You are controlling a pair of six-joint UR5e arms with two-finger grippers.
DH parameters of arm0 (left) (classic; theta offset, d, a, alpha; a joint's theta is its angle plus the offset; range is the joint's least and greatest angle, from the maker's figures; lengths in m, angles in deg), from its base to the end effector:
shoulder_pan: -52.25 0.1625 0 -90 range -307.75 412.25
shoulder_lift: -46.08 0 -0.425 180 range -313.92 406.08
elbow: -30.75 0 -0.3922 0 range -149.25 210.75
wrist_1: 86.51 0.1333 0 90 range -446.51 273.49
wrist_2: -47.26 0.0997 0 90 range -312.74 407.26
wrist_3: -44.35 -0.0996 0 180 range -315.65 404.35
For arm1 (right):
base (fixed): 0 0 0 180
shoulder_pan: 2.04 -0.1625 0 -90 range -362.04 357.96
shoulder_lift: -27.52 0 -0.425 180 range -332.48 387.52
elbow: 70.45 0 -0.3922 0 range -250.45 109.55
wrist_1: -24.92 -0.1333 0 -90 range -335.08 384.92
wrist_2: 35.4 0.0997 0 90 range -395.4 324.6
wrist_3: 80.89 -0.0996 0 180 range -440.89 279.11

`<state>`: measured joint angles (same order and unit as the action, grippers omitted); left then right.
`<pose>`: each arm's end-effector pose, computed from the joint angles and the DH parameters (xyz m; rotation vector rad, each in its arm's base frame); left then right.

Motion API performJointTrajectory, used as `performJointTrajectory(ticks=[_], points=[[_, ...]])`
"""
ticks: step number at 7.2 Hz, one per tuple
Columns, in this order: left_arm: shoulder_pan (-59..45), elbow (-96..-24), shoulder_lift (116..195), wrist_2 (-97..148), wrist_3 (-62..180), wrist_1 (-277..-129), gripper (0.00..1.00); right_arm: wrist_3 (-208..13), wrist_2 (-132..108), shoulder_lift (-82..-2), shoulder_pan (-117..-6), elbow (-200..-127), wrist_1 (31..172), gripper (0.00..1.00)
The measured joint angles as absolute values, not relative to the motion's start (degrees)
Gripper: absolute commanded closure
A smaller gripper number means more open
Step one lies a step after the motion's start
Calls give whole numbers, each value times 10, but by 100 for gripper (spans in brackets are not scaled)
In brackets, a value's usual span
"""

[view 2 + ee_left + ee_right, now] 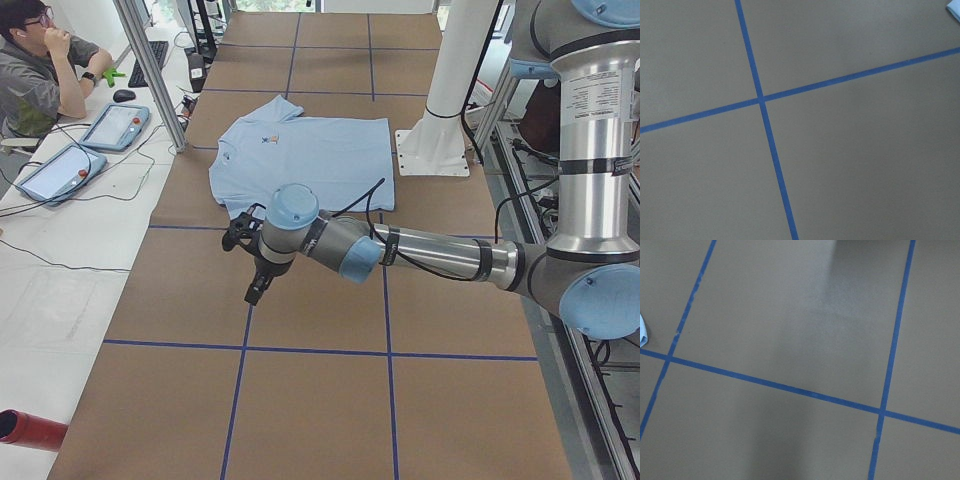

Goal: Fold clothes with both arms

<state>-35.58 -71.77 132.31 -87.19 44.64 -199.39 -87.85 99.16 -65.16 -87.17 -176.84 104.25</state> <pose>-0.0453 -0.4839 0.5352 0.5078 0.7672 0.2445 0.0223 -0.4849 0.5176 0.3225 -0.8029 -0.1312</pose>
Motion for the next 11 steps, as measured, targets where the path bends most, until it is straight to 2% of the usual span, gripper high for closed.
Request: performJointTrajectory(ticks=[2, 4, 6, 8, 11], points=[[-356, -709, 1335, -866, 448, -2067, 0, -900, 996, -625, -854, -1761, 1014, 0], [-356, -709, 1334, -866, 449, -2086, 0, -1051, 976, -584, -788, -1745, 957, 5], [-356, -711, 1333, -867, 448, -2088, 0, -1261, 878, -554, -675, -1670, 776, 16], [-356, -714, 1332, -868, 448, -2089, 0, -1378, 768, -505, -574, -1563, 637, 21], [-356, -716, 1331, -868, 448, -2089, 0, -1402, 672, -469, -489, -1505, 603, 27]])
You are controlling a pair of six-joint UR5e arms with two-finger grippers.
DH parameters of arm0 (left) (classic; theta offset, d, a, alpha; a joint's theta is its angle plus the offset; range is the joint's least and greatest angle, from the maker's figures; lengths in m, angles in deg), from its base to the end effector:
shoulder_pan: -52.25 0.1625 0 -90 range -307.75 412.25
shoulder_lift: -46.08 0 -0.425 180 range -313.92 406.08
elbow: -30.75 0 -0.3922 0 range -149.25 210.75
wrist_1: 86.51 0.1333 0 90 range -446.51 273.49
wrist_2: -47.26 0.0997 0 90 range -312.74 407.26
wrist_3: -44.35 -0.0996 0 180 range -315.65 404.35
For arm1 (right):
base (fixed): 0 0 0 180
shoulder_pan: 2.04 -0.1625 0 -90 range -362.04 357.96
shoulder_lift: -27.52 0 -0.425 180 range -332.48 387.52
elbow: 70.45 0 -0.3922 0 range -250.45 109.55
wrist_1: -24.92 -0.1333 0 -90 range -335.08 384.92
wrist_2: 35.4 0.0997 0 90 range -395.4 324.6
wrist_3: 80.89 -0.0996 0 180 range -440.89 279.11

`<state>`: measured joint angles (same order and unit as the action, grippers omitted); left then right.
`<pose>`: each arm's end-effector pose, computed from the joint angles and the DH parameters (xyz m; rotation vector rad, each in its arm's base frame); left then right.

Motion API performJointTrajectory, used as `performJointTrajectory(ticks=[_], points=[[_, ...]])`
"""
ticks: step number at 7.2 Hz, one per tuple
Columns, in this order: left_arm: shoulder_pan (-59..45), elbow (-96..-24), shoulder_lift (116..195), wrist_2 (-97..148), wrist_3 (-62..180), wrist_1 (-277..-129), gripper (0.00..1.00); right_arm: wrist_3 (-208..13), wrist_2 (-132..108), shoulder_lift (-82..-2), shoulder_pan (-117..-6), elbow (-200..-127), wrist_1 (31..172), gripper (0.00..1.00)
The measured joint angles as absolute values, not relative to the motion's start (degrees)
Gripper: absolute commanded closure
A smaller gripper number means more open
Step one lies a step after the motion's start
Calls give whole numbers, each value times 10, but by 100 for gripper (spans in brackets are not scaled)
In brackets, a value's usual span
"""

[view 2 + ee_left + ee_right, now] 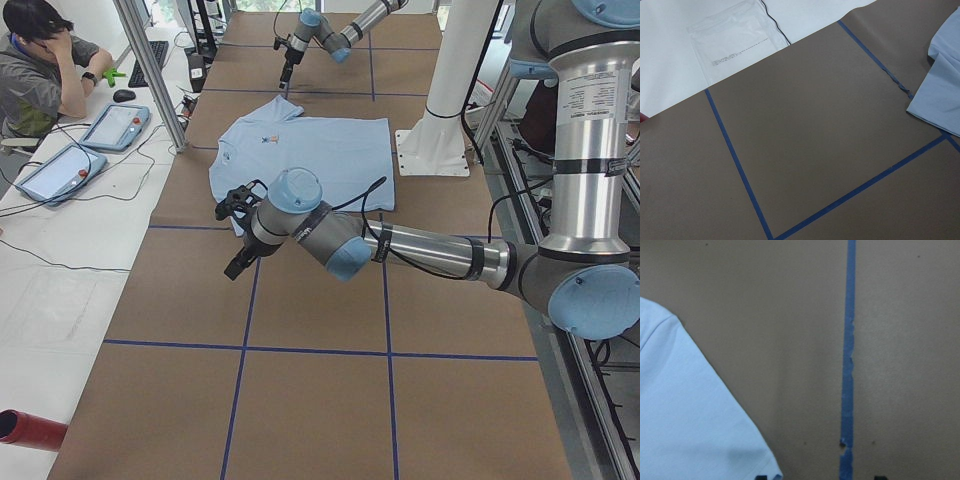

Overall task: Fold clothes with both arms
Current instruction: 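Move the right gripper to the sleeve nearest it and grasp its edge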

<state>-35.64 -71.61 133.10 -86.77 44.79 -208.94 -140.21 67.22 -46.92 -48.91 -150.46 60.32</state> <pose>-0.0461 -0.4889 0.5099 0.6768 0.7492 0.3068 -0.3550 -0.5421 0.4957 0.4994 -0.9406 0.1397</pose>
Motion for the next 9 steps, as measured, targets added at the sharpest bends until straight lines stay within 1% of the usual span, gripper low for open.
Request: performJointTrajectory(ticks=[1, 6, 8, 9], points=[[-356, -716, 1331, -868, 448, -2089, 0, -1403, 658, -462, -473, -1501, 603, 34], [-356, -715, 1328, -868, 447, -2089, 0, -1394, 630, -433, -460, -1482, 606, 35], [-356, -714, 1328, -868, 447, -2089, 0, -1390, 625, -431, -460, -1476, 605, 97], [-356, -714, 1328, -868, 447, -2089, 0, -1390, 624, -428, -460, -1475, 606, 100]])
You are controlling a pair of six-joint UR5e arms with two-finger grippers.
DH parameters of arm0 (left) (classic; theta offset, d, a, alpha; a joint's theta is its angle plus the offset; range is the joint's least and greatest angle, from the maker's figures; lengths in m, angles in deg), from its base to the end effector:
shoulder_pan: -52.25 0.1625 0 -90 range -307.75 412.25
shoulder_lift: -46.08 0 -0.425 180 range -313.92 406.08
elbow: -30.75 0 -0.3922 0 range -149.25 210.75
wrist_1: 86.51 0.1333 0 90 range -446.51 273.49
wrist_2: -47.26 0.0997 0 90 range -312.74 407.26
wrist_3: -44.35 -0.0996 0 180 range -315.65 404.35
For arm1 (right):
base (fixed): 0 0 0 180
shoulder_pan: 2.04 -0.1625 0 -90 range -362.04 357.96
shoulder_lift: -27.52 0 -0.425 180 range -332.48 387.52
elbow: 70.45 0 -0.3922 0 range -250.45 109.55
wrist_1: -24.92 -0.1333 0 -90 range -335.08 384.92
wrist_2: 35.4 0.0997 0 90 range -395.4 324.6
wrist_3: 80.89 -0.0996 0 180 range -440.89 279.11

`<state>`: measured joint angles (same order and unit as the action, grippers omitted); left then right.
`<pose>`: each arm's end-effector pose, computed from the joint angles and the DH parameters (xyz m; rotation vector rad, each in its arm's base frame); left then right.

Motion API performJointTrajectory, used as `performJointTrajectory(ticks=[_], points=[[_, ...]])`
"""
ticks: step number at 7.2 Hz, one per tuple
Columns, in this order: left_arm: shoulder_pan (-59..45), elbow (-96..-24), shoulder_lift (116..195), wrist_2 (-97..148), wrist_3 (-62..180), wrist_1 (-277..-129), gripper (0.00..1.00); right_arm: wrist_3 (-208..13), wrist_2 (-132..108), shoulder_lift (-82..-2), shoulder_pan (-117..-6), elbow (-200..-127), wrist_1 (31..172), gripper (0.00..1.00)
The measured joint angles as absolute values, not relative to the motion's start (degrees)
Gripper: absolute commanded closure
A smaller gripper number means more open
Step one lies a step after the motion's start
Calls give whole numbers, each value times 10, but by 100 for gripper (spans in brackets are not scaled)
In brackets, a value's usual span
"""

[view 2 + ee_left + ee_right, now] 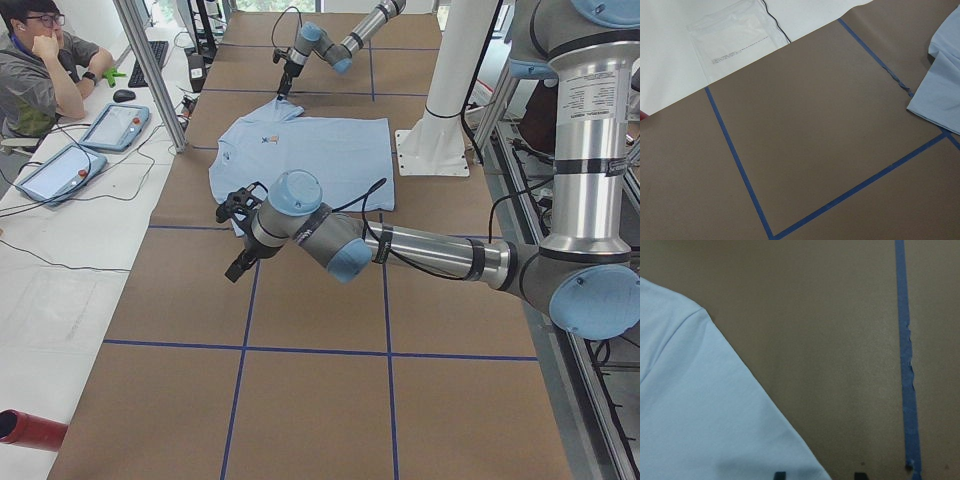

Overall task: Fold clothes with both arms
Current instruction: 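Move the right gripper to the sleeve nearest it and grasp its edge, then fold the grasped sleeve inward across the shirt body with the right gripper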

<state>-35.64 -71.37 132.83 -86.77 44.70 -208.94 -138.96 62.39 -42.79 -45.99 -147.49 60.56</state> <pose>-0.0462 -0.4876 0.5143 0.6690 0.7493 0.3048 -0.3973 -0.5494 0.4771 0.5579 -0.9154 0.1168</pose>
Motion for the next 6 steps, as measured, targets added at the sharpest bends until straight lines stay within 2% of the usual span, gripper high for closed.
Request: performJointTrajectory(ticks=[3, 6], points=[[-356, -714, 1328, -868, 447, -2089, 0, -1390, 624, -421, -461, -1476, 617, 100], [-356, -714, 1329, -868, 447, -2089, 0, -1404, 606, -347, -461, -1509, 789, 100]])
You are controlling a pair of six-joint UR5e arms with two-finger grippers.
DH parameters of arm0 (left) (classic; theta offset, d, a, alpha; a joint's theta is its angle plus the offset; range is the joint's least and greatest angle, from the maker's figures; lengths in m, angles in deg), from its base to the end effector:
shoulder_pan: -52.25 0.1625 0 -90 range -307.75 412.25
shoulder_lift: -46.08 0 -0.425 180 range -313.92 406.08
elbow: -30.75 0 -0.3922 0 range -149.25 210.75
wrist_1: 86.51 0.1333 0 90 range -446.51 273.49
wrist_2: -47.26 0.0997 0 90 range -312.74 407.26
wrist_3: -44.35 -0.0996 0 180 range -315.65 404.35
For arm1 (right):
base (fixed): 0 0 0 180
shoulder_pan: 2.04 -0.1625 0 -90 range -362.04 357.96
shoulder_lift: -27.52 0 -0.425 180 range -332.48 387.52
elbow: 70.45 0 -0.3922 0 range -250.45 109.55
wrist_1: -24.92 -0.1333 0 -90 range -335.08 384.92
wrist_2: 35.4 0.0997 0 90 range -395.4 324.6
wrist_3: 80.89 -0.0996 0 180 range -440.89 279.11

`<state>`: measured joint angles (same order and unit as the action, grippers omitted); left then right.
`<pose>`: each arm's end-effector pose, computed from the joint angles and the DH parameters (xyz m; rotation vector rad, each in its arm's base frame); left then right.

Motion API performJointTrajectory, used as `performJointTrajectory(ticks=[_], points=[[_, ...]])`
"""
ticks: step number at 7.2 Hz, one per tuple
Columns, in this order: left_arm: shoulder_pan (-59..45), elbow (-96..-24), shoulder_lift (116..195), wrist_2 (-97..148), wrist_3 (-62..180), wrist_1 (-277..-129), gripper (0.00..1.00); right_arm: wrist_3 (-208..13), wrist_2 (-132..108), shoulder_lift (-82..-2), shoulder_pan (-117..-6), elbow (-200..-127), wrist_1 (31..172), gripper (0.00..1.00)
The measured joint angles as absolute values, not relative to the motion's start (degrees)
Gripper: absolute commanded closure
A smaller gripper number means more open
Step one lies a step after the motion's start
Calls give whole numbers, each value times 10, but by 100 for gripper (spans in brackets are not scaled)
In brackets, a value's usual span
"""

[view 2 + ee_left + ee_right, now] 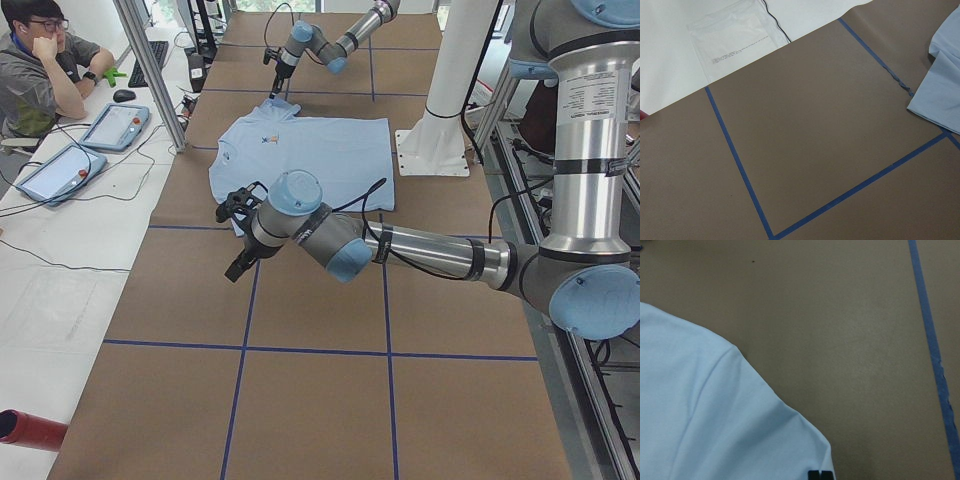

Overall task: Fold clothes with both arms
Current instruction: 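Fold the grasped sleeve inward across the shirt body with the right gripper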

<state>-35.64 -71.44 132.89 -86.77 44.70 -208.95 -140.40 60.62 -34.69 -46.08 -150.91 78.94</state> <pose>-0.0461 -0.4879 0.5132 0.6713 0.7492 0.3057 -0.4245 -0.5814 0.3927 0.4959 -0.8123 0.1687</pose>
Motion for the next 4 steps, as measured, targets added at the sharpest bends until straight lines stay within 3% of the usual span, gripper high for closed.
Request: performJointTrajectory(ticks=[4], points=[[-356, -714, 1330, -868, 447, -2089, 0, -1526, 498, -208, -393, -1493, 952, 100]])
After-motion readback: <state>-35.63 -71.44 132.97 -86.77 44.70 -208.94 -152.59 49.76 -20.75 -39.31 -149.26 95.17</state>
